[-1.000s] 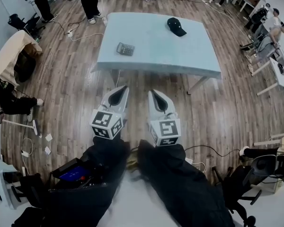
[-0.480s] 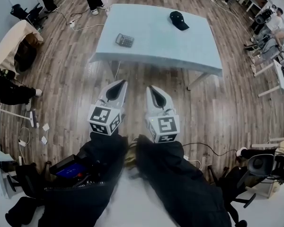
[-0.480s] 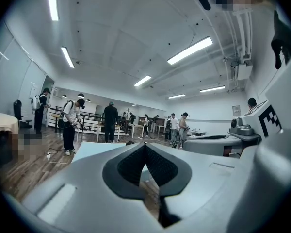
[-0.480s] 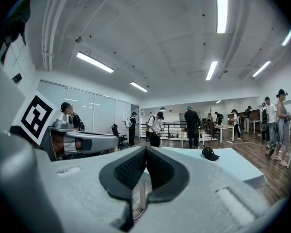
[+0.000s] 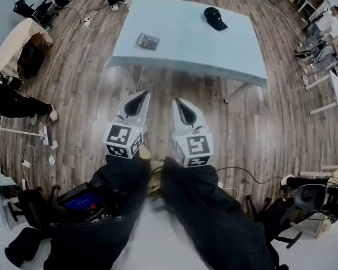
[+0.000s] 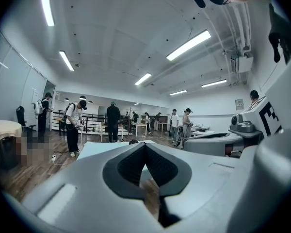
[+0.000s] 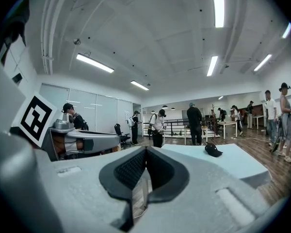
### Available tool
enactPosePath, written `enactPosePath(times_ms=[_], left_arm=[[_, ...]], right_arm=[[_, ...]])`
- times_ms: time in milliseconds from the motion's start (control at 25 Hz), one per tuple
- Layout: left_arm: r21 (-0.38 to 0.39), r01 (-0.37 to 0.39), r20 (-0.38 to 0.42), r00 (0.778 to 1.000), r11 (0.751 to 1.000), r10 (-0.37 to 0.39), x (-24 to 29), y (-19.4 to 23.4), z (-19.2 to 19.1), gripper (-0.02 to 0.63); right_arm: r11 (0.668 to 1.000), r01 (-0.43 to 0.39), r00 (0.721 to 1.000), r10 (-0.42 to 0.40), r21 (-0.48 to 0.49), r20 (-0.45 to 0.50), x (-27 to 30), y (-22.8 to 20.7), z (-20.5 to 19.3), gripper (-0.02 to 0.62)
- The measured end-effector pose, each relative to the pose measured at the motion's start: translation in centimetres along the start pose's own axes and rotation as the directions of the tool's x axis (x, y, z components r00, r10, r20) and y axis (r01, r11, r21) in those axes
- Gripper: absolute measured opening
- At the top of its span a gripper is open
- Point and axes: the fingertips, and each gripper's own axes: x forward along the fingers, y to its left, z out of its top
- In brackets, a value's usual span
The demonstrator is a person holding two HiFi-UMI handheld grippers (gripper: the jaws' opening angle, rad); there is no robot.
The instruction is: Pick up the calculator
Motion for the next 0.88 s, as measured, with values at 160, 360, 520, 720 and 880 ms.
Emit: enactPosePath(times_ms=[160,360,520,720,880], left_arm=[[-0.019,-0.018,-0.011,1.000,1.000,0.018,0.1,0.7,-0.8,-0.002],[-0.025,0.001,-0.021,1.000,1.000,-0.002,3.7,1.7,-2.4,-0.001],[-0.030,0.009,-0.010,1.000,1.000,-0.009,6.5,3.7,-1.9,0.000],[-0.035,0.017,-0.016,1.000,0.999,-0.017,9.9,6.4,-1.3,-0.001],[-0.044,0.008,-0.031,0.999,0.999,-0.009,12.0,9.8,-1.3,0.000]], right_arm=[[1.000,-0.021,1.000,0.021,-0.016,-0.001,-0.1,0.6,-0.5,-0.002],[1.000,-0.003,1.000,0.003,-0.010,-0.008,2.1,-1.9,-2.0,-0.002],[1.000,0.010,1.000,-0.011,-0.027,-0.002,5.0,-3.3,-1.3,-0.002],[0.999,0.017,1.000,-0.018,-0.037,-0.025,9.2,-5.0,-0.9,-0.002],[1.000,0.007,0.999,-0.009,-0.031,-0.044,13.3,-5.5,-0.8,-0.002]])
